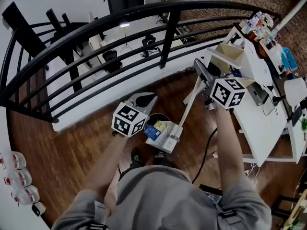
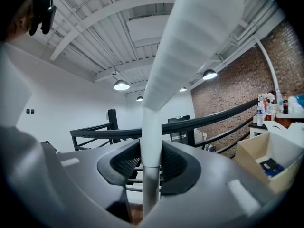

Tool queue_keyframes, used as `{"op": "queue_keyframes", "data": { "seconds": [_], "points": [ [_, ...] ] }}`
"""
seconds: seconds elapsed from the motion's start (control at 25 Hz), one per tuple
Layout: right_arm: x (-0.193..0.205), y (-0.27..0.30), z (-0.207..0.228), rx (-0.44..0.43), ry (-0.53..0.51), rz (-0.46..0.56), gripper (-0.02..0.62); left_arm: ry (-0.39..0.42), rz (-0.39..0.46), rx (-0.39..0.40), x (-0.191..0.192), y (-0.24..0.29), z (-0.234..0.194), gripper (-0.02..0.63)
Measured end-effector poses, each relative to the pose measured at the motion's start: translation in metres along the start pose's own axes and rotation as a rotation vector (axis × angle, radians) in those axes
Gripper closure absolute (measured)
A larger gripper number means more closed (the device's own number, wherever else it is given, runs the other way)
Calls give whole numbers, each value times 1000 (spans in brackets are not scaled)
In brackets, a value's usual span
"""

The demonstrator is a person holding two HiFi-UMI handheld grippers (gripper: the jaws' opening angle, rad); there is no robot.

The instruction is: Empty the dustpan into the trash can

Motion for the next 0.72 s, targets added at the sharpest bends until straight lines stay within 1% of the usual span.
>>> {"op": "queue_keyframes", "data": {
  "seconds": [0.2, 0.32, 0.4, 0.56, 0.72],
  "points": [
    [0, -70, -4, 27, 15, 43, 476, 27, -17, 70, 1, 8, 27, 601],
    [4, -107, -13, 12, 10, 38, 478, 46, -29, 108, 2, 15, 43, 600],
    [7, -128, -16, 21, 6, 25, 479, 59, -33, 125, 1, 18, 51, 600],
    [10, -153, -17, 78, 11, 26, 482, 82, -24, 157, -7, 22, 63, 601],
    [14, -164, -23, 110, 11, 37, 480, 101, -23, 192, -9, 24, 77, 601]
  ]
}}
Point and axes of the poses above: the fingertips, and each gripper's own axes: y forward along the fingers, z to its right, x out of its underside, the point moved 2 cm from there along -y, backward along the fingers, and after that the axes turned 2 degrees about x, right-handed, at the moved point
